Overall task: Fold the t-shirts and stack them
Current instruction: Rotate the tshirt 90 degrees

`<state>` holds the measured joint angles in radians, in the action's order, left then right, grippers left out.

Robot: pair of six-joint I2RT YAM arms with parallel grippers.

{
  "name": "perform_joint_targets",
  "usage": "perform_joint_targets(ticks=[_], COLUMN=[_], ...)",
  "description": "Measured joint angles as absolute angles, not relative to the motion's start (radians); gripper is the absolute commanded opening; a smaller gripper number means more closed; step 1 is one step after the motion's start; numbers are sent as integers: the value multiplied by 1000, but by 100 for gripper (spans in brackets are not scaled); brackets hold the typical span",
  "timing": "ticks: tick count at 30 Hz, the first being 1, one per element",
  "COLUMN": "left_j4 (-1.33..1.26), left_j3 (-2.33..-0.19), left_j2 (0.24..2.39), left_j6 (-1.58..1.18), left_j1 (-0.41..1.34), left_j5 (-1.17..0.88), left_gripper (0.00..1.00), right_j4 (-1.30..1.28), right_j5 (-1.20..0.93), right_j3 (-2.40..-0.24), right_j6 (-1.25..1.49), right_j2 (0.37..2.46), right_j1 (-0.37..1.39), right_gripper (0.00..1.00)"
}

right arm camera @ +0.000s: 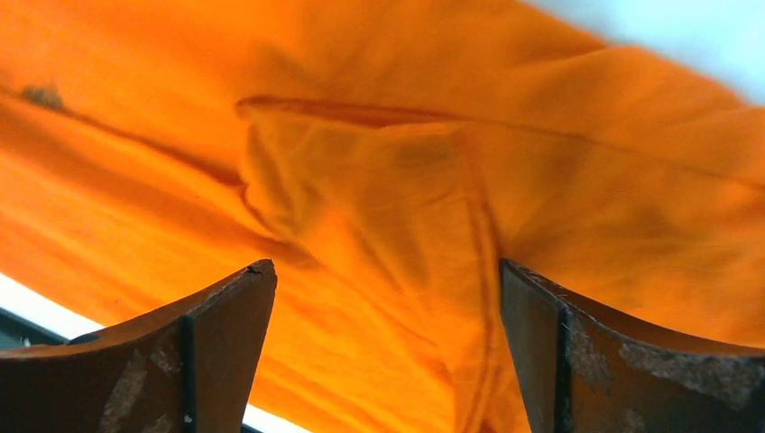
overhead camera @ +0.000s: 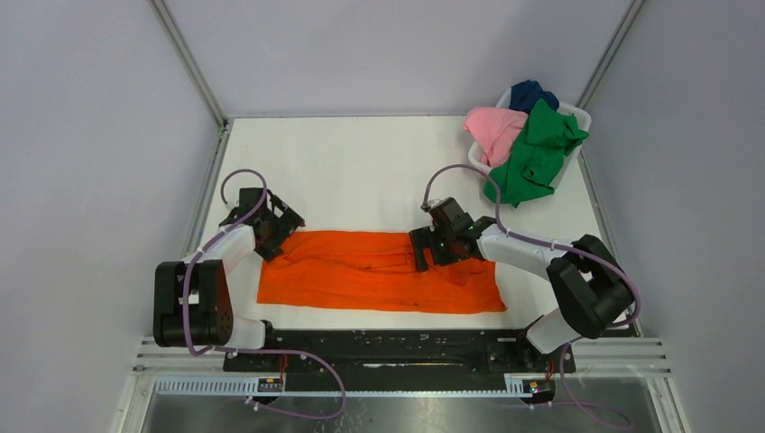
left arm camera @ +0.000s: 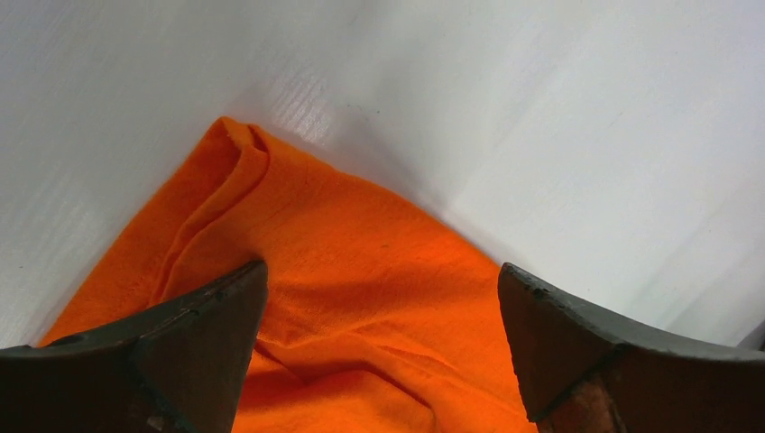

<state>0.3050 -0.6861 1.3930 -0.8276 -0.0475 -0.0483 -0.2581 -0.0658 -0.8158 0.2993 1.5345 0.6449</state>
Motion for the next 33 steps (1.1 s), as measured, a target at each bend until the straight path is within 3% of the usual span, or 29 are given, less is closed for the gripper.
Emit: perform_joint_targets(ticks=[19, 25, 33], left_j4=[370, 406, 485], left_j3=[-719, -737, -780], left_j2=[1395, 1385, 1241], left_j6=[-803, -792, -773], left_j1=[-47, -47, 39], left_j5=[11, 15, -30], left_gripper=[99, 99, 99], right_j4=[-332, -383, -400], right_j5=[-128, -40, 16], right_j3=[-667, -664, -567], right_j6=[288, 356, 615], right_j2=[1310, 1277, 981], right_j1=[1032, 1057, 1017], right_gripper=[99, 100, 100])
